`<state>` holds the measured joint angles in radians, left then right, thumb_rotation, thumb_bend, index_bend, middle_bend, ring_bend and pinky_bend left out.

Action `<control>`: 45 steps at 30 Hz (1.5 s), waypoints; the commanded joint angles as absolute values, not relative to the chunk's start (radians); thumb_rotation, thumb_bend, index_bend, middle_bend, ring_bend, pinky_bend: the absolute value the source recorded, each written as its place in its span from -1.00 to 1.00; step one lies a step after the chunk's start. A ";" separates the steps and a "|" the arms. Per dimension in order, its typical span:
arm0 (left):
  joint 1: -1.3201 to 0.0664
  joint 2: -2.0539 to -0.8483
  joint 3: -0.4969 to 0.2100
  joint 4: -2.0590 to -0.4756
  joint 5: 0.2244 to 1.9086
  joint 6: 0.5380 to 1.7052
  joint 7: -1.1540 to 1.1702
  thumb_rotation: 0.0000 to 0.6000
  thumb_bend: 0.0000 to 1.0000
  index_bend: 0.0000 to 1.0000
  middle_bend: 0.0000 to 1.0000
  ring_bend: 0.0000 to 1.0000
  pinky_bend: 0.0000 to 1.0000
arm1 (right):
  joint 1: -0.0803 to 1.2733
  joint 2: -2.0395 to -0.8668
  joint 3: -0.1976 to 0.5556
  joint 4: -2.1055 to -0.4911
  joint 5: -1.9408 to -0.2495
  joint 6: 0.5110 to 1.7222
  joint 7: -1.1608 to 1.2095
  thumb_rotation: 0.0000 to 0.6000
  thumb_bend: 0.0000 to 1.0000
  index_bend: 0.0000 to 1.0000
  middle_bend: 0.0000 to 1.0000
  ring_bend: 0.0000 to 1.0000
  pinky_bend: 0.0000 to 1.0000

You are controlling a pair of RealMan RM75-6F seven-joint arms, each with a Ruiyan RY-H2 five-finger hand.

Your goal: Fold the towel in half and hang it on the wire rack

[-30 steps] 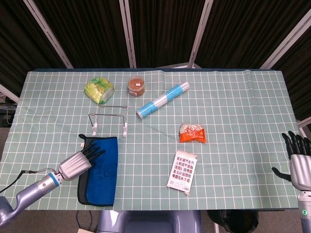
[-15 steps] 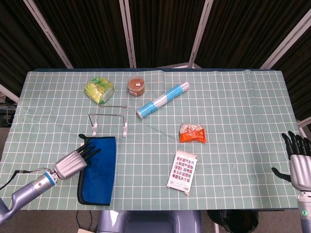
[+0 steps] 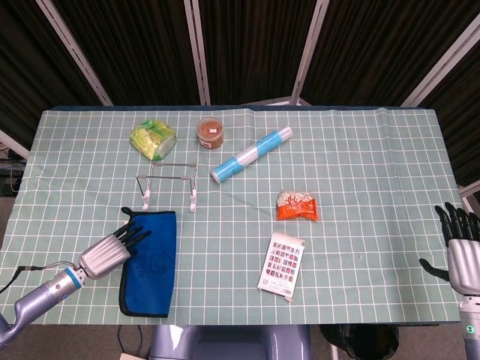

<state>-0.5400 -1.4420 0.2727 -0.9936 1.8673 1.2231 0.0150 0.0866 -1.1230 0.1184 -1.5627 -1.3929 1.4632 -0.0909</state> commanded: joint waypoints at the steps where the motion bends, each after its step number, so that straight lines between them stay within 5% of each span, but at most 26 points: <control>1: -0.538 -1.440 0.273 -0.992 1.867 1.223 0.010 1.00 -0.28 -0.75 -1.00 -1.00 -1.00 | 0.086 -1.123 0.118 -1.563 -1.394 1.464 -0.092 1.00 -1.00 -1.00 -1.00 -1.00 -1.00; 4: -0.533 -1.428 0.269 -1.004 1.859 1.234 -0.015 1.00 -0.71 -1.00 -1.00 -1.00 -1.00 | 0.086 -1.122 0.117 -1.565 -1.395 1.465 -0.092 1.00 -1.00 -1.00 -1.00 -1.00 -1.00; 14: -0.526 -1.373 0.211 -1.087 1.831 1.318 -0.046 1.00 -0.76 -1.00 -0.98 -1.00 -1.00 | 0.082 -1.114 0.116 -1.578 -1.409 1.476 -0.082 1.00 -1.00 -1.00 -1.00 -1.00 -1.00; 16: -0.527 -1.368 0.196 -1.110 1.819 1.318 -0.038 1.00 -0.77 -1.00 -0.74 -0.83 -0.94 | 0.081 -1.112 0.115 -1.580 -1.411 1.478 -0.080 1.00 -1.00 -1.00 -1.00 -1.00 -1.00; 18: -0.529 -1.366 0.169 -1.146 1.792 1.310 -0.014 1.00 -0.77 -1.00 -0.27 -0.38 -0.57 | 0.080 -1.110 0.114 -1.582 -1.414 1.480 -0.077 1.00 -1.00 -1.00 -1.00 -1.00 -1.00; 20: -0.535 -1.369 0.141 -1.183 1.763 1.294 0.011 1.00 -0.77 -1.00 0.20 0.15 0.07 | 0.080 -1.108 0.114 -1.585 -1.417 1.481 -0.075 1.00 -1.00 -1.00 -1.00 -1.00 -1.00; 23: -0.548 -1.376 0.095 -1.249 1.692 1.231 0.067 1.00 -0.77 -0.99 0.56 0.53 0.69 | 0.078 -1.106 0.113 -1.587 -1.420 1.485 -0.072 1.00 -1.00 -1.00 -1.00 -1.00 -1.00; 25: -0.562 -1.384 0.067 -1.284 1.648 1.185 0.099 1.00 -0.77 -0.94 0.71 0.68 0.91 | 0.077 -1.105 0.114 -1.587 -1.421 1.487 -0.070 1.00 -1.00 -1.00 -1.00 -1.00 -1.00; 34: -0.643 -1.457 -0.060 -1.354 1.395 0.951 0.195 1.00 -0.72 -0.67 0.91 0.85 1.00 | 0.081 -1.104 0.120 -1.576 -1.403 1.472 -0.062 1.00 -1.00 -1.00 -1.00 -1.00 -1.00; 45: -0.694 -1.540 -0.102 -1.281 1.287 0.855 0.213 1.00 -0.28 -0.41 0.91 0.85 1.00 | 0.086 -1.105 0.128 -1.566 -1.380 1.455 -0.056 1.00 -1.00 -1.00 -1.00 -1.00 -1.00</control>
